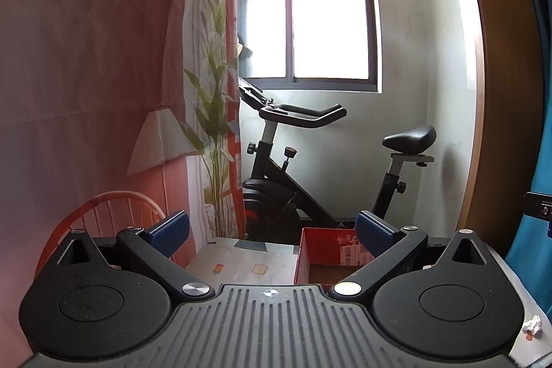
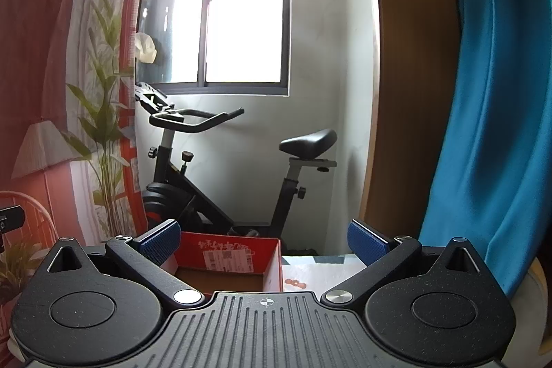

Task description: Organize soft objects

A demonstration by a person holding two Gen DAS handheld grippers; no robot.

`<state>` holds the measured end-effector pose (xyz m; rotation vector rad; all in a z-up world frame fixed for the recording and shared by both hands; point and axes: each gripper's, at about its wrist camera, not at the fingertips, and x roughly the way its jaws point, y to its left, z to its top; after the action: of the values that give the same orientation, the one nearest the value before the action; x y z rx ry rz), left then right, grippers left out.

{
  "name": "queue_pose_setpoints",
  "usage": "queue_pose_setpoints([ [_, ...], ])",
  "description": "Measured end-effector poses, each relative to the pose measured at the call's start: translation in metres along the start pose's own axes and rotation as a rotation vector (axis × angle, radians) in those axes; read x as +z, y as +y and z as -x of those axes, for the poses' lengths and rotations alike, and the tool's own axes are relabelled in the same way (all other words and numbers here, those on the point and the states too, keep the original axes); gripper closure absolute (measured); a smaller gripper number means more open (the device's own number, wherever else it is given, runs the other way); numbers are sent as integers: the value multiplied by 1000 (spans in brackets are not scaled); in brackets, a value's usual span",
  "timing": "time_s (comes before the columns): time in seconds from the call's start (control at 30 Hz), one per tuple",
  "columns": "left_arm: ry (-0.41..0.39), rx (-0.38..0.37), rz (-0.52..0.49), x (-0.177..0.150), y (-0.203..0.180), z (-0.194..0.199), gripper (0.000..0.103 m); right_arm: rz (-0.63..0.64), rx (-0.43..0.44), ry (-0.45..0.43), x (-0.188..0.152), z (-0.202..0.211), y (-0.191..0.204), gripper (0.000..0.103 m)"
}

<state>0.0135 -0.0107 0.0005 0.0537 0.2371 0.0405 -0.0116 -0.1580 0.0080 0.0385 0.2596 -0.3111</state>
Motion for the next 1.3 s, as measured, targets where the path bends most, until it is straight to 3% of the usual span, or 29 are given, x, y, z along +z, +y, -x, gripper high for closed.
queue_pose_setpoints([
  [1.07, 28, -3, 9, -4, 7, -16, 0, -11, 18, 0, -3, -3, 5, 0],
  [1.3, 35, 5, 12, -12, 9, -22, 0, -59, 71, -6, -9, -8, -2, 0],
])
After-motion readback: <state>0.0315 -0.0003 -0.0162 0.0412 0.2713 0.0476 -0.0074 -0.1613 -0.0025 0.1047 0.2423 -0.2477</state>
